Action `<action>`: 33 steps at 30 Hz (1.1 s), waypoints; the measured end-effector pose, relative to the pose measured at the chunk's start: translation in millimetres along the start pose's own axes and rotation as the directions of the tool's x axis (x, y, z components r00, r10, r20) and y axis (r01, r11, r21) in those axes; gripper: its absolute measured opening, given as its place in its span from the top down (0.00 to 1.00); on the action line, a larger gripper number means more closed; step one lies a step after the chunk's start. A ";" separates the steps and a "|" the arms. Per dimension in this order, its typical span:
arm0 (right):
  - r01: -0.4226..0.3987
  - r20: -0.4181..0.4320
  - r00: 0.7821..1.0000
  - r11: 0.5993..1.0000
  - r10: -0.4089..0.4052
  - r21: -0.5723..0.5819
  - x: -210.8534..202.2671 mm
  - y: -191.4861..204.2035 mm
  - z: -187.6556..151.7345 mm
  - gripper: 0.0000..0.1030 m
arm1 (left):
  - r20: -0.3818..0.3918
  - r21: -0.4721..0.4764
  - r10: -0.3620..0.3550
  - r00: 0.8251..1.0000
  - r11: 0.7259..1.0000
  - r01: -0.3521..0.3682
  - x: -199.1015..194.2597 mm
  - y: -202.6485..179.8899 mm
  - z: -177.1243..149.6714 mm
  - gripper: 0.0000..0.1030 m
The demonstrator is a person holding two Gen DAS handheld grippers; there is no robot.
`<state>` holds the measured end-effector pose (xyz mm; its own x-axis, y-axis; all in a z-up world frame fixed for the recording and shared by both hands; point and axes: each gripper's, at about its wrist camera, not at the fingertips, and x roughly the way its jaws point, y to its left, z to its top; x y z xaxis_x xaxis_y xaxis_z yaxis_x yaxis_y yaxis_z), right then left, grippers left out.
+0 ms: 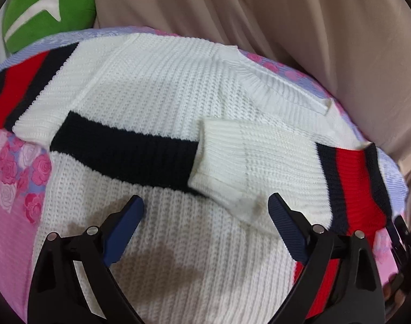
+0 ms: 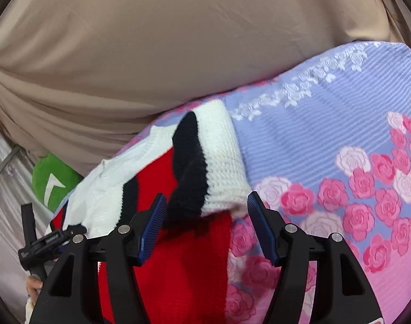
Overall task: Fold small clothes
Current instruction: 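Fold the held sleeve across the sweater body with the right gripper, release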
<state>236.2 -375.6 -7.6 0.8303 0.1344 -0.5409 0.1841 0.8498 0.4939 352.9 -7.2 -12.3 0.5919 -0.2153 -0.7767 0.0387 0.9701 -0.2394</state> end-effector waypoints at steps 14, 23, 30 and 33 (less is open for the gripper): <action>0.041 -0.019 0.999 0.996 -0.042 -0.076 22.9 11.9 -1.8 0.34 | 0.144 -0.003 0.107 0.984 0.994 -0.108 -24.1 31.8 47.2 0.92; 0.062 -0.085 0.994 0.990 -0.072 -0.124 58.8 40.1 9.3 0.81 | 0.132 0.036 0.139 0.982 0.989 -0.145 -5.8 37.9 32.4 0.92; 0.133 -0.107 0.985 0.990 -0.138 -0.056 66.9 12.1 5.1 0.81 | 0.135 0.090 0.215 0.967 0.969 -0.228 15.3 28.8 30.1 0.92; 0.110 -0.055 0.992 0.993 -0.112 -0.035 39.2 14.9 13.8 0.79 | 0.157 0.110 0.215 0.964 0.966 -0.233 8.1 24.0 29.6 0.91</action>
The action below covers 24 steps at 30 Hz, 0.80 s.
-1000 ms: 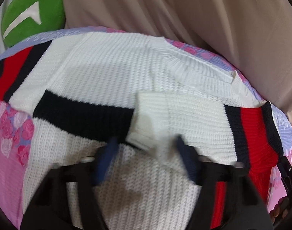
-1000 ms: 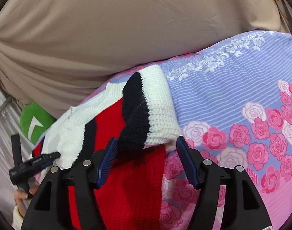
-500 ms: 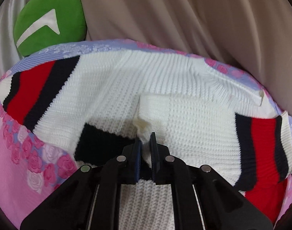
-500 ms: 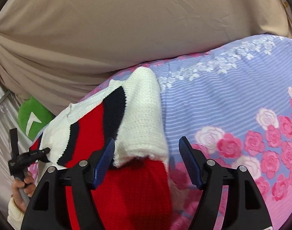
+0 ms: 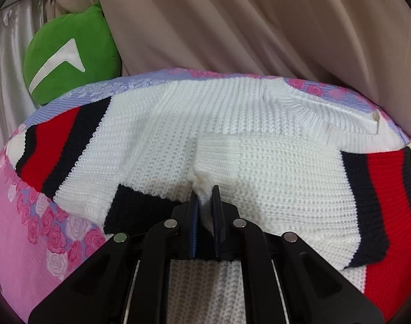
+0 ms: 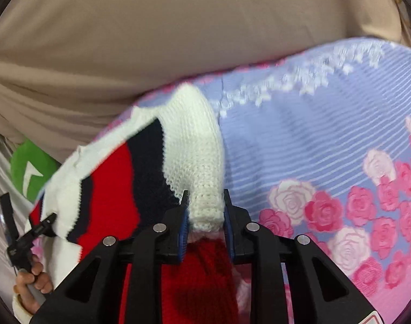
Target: Fold small clothes
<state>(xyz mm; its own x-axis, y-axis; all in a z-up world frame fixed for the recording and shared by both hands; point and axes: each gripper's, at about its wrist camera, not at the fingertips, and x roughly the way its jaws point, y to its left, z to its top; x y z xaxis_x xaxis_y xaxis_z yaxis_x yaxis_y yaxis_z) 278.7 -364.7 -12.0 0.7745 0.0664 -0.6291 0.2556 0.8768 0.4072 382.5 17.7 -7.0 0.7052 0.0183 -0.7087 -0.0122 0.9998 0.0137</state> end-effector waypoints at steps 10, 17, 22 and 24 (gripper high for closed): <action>-0.058 -0.105 0.994 0.973 0.035 -0.222 0.6 42.1 -27.2 0.84 | -0.019 0.026 -0.084 0.996 0.996 0.084 -32.1 2.2 -19.1 0.70; 0.011 -0.044 0.999 1.000 -0.010 0.014 -15.0 -25.4 -3.6 0.98 | -0.032 0.074 -0.024 0.999 0.997 0.027 -15.3 0.7 -23.8 0.66; 0.153 -0.077 0.985 0.986 -0.157 -0.061 -8.8 -25.2 -9.8 0.93 | -0.017 0.067 0.010 1.000 0.998 -0.009 -26.4 -5.3 -33.1 0.66; 0.126 -0.047 0.991 0.992 -0.127 -0.027 -29.0 -22.3 -10.9 0.89 | -0.028 0.035 -0.020 0.999 0.999 0.021 -37.9 6.0 -36.8 0.66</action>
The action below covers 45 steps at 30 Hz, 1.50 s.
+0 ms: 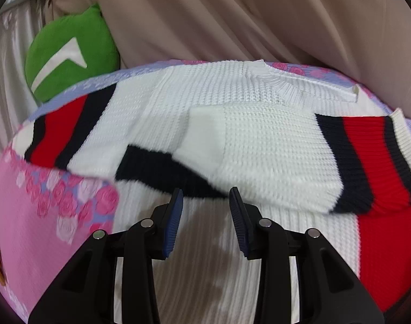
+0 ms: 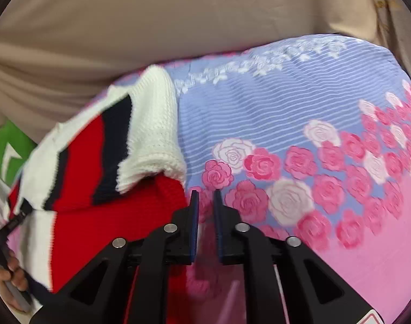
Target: Fold small clothes
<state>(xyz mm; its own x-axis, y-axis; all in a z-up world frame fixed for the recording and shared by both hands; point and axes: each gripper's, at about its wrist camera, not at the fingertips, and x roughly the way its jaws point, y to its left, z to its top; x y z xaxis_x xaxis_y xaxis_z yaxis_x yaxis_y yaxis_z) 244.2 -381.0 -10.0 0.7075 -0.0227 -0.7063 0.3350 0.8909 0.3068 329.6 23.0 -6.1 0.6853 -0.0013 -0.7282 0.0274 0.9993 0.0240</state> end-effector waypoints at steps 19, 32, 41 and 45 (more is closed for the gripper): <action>-0.245 -0.088 0.969 0.951 0.233 -0.187 -58.4 91.5 -154.2 0.68 | -0.052 -0.577 0.098 0.994 0.809 -0.110 5.2 280.3 19.1 0.34; -0.257 -0.067 0.966 0.946 0.249 -0.197 -62.4 98.5 -162.8 0.51 | 0.066 -0.528 0.145 0.987 0.844 -0.088 2.5 241.9 56.3 0.96; -0.270 -0.062 0.963 0.944 0.263 -0.190 -66.3 98.1 -163.3 0.49 | 0.202 0.094 -0.152 0.968 0.986 0.135 -94.4 -66.0 43.9 0.93; -0.164 -0.010 0.986 0.940 0.169 -0.299 -84.9 103.9 -162.4 0.49 | 0.075 0.215 -0.224 0.972 0.955 0.204 -88.4 -123.8 -19.7 0.74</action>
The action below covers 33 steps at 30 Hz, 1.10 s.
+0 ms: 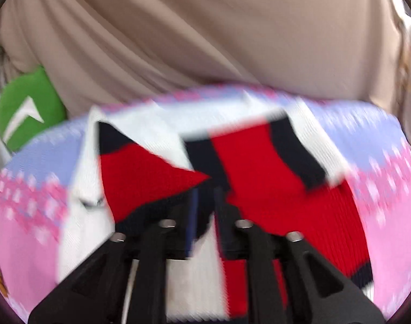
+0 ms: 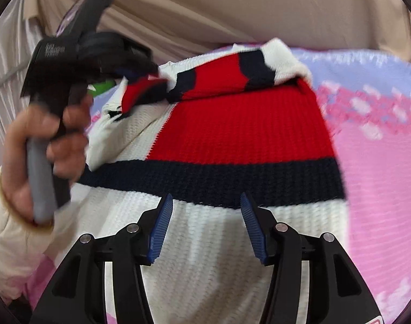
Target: Fold small clothes
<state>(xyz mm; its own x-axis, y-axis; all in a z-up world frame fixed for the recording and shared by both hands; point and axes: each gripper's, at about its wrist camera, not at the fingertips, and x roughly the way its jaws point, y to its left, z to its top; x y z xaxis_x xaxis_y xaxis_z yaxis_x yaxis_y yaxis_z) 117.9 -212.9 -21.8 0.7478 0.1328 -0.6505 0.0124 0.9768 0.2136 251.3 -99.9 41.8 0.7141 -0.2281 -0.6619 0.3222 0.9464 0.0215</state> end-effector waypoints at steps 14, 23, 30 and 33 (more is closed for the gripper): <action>-0.227 -0.149 0.972 0.876 0.180 -0.425 69.8 139.7 52.1 0.40 | -0.036 -0.286 0.320 0.947 0.904 -0.316 -78.3 185.5 -63.6 0.51; -0.180 -0.033 0.984 0.953 0.178 -0.243 81.2 126.3 112.7 0.94 | -0.045 -0.312 0.276 0.960 0.909 -0.276 -70.5 198.8 -72.2 0.51; 0.171 0.178 0.966 0.979 -0.188 0.107 34.4 -32.4 158.5 0.71 | -0.067 -0.333 0.137 0.988 0.931 -0.151 -45.5 187.2 -59.6 0.51; 0.207 0.146 0.961 0.963 -0.233 0.175 27.1 -65.6 134.4 0.69 | -0.081 -0.406 0.036 0.996 0.911 -0.066 -24.4 187.5 -50.5 0.43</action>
<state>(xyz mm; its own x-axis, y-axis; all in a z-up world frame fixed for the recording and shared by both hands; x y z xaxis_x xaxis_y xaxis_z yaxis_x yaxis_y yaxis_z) 226.6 -295.9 44.5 0.8132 -0.1244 -0.5686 0.2827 0.9383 0.1991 262.9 94.7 24.2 0.6726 -0.1742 -0.7192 -0.0063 0.9705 -0.2409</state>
